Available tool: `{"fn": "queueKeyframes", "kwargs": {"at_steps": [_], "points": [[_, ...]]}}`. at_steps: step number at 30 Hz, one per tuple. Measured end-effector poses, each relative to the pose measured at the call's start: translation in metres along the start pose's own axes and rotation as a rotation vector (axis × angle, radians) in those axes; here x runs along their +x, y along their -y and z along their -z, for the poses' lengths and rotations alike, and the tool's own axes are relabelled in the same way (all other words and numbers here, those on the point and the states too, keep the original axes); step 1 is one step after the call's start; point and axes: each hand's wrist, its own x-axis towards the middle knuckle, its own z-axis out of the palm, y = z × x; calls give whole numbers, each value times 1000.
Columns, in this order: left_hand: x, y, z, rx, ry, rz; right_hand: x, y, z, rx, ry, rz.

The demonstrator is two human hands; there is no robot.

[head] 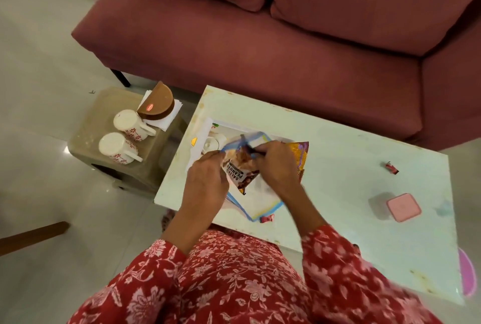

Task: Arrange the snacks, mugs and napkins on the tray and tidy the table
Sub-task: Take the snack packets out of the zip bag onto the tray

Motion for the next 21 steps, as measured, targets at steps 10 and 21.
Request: {"fn": "queueKeyframes", "kwargs": {"at_steps": [10, 21], "points": [[34, 30, 20, 59, -136, 209, -20, -47, 112, 215, -408, -193], [32, 34, 28, 17, -187, 239, 60, -118, -38, 7, 134, -332]]}}
